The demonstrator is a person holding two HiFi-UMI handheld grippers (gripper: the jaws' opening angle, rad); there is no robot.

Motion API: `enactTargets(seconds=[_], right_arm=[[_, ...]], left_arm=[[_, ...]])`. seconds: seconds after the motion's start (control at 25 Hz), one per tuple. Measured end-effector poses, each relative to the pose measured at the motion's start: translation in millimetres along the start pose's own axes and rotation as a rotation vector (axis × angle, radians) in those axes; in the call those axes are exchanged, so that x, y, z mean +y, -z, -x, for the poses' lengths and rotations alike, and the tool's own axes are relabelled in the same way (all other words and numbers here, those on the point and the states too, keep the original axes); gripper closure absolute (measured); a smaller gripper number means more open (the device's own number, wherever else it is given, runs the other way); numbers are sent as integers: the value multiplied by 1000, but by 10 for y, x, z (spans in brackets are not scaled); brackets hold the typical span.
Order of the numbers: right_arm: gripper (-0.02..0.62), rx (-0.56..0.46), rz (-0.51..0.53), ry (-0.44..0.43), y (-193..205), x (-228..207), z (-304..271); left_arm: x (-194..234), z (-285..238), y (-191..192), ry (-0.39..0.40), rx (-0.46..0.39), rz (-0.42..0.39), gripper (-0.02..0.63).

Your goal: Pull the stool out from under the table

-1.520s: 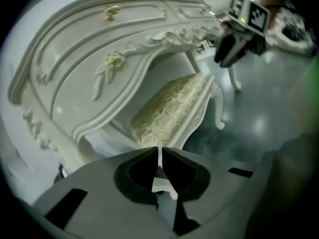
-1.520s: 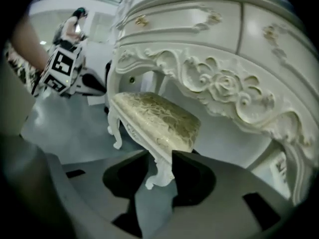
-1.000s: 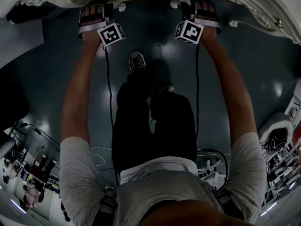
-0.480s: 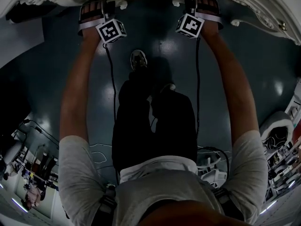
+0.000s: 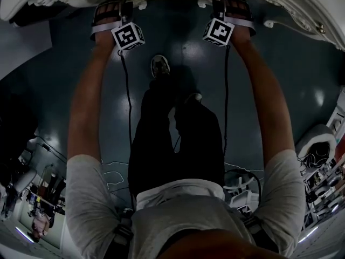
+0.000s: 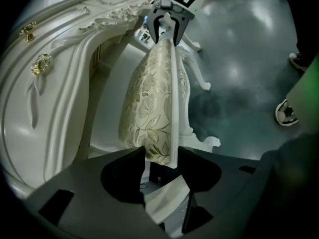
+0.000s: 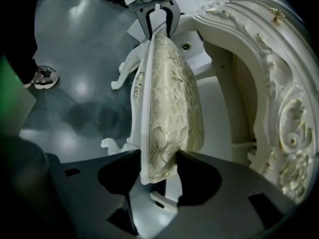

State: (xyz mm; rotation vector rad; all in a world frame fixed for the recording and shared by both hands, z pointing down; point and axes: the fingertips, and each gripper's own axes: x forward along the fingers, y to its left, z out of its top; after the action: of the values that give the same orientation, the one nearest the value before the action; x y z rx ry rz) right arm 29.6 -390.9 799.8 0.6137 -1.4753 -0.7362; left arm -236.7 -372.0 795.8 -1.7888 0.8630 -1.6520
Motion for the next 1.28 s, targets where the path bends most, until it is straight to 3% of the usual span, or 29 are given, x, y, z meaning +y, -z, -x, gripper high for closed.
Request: enactTargets(seconds=[0.32,0.52,0.6,0.72,0.8,0.96,1.08,1.28], right_arm=[[359,6,-27,-11,-15,88,158],[360,14,-39,-16,-7,119,137],[360,14,-36,-10,-9,113,141],[360,17,-35,-11,-20,131,149],[360,20,-42,-15,-27,138,141],[362,29,-32,-18,-22,119,144],[362,36,-34,-30,-18,117,176],[365,22,-46,-51,-38,185,247]], left_arm=[[-92,134,-6,26,-7,36,425],[-86,128,9,-13,1,39,432],[-99,125,-4,-49,3,-44,422],[-4,137,-212,-176,-38,-365,340],[89,89,-322,-195,-47,-430,330],[41,42,-282,-92,-53,-339,335],[-99,75,-298,1,-105,-206,373],[-118,77,-282,35,-77,-223,383]])
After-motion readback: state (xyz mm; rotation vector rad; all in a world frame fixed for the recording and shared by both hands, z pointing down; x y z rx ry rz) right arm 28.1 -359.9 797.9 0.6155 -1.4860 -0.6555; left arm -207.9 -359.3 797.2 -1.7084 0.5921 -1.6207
